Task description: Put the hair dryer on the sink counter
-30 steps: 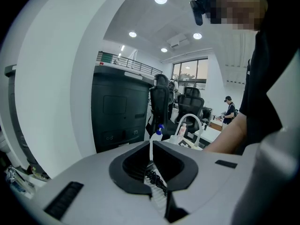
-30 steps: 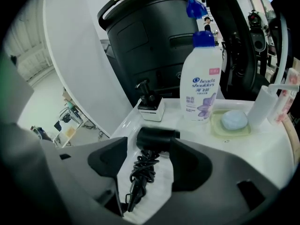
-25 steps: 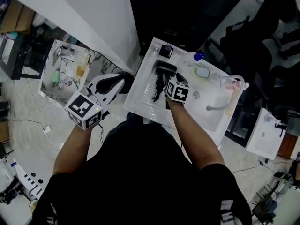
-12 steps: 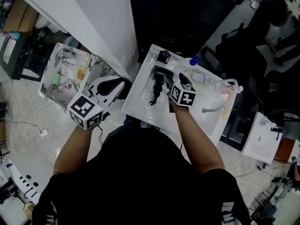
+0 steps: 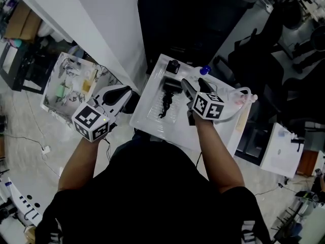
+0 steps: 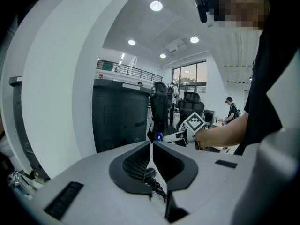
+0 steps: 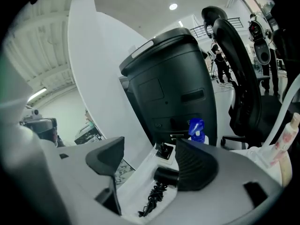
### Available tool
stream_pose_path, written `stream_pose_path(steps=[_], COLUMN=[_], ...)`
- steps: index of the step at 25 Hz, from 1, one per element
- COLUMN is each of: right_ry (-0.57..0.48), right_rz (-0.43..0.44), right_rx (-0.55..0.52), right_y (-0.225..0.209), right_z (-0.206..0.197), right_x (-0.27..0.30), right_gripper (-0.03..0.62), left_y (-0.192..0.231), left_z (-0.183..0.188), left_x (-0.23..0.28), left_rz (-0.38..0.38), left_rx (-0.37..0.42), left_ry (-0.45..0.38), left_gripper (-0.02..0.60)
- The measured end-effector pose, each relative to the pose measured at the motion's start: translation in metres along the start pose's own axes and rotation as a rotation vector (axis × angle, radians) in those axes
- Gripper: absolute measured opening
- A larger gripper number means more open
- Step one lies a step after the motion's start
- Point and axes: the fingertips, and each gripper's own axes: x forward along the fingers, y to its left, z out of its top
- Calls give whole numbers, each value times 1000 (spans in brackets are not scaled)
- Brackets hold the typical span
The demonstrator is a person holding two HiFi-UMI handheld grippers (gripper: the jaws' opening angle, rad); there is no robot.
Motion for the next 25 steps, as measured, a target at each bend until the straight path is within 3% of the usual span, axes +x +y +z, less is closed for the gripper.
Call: stream_pose_path(steps=[12,25], right_ry=[-113,-172], right_rz=[58,15], right_rx=[-46,-107], right_y=[17,6], right_z=[57,79], right_x=[-67,-122], right_gripper=[336,307], left_y=[-7,-13], left_z=[14,25], left_x=[4,16], left_rz=[4,-20], left_rx=[16,17], left_ry=[-25,-45], left_gripper=[38,38])
